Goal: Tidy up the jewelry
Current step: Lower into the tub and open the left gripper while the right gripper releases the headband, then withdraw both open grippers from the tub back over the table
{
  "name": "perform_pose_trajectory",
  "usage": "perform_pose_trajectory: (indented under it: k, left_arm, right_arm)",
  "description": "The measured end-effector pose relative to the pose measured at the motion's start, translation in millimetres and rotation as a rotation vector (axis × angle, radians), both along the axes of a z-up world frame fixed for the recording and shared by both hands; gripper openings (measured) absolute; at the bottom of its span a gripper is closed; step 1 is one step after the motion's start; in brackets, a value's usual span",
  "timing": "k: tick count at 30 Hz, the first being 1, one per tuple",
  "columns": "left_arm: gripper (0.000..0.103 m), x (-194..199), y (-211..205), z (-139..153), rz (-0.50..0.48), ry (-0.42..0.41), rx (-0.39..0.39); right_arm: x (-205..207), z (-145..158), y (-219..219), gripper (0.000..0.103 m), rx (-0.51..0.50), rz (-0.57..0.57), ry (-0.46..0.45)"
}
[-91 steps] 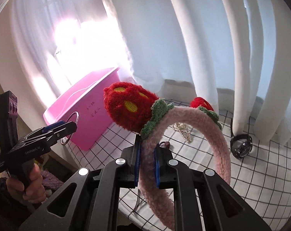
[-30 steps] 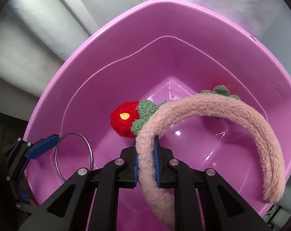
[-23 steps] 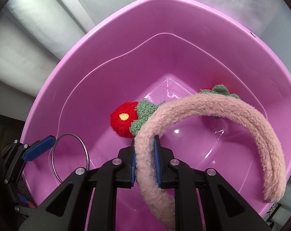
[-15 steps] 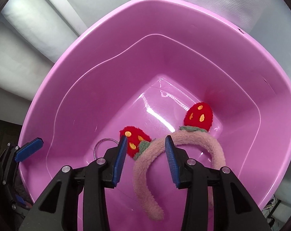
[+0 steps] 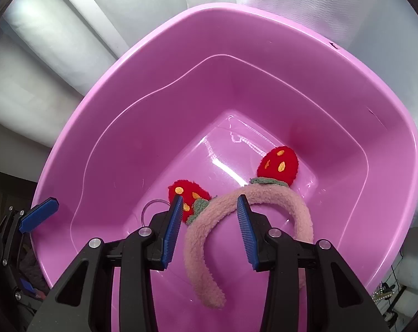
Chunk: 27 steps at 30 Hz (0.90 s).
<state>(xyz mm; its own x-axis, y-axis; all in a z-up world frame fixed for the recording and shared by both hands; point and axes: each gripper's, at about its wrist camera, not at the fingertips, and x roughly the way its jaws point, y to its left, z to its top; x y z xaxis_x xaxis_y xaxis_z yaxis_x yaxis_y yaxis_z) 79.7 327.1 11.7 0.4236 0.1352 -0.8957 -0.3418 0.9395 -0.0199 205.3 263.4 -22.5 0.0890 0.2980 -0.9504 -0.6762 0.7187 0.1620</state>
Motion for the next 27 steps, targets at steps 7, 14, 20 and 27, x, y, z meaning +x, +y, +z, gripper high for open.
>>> perform_pose_trajectory:
  k: [7,14,20,27]
  left_arm:
    - [0.094,-8,-1,8,0.010,-0.020,0.025]
    - [0.094,-16,-5,15,0.020,-0.028,0.040]
    - [0.096,-28,-7,24,0.027,-0.050,0.046]
    - [0.096,-47,-6,39,0.053,-0.125,0.072]
  right_arm:
    - [0,5,-6,0.043,0.020,-0.001,-0.003]
    - [-7,15,-15,0.061,0.061,-0.007,-0.013]
    - [-17,25,-28,0.069,0.102,-0.043,-0.015]
    - [-47,50,-58,0.072,0.189,-0.077,-0.088]
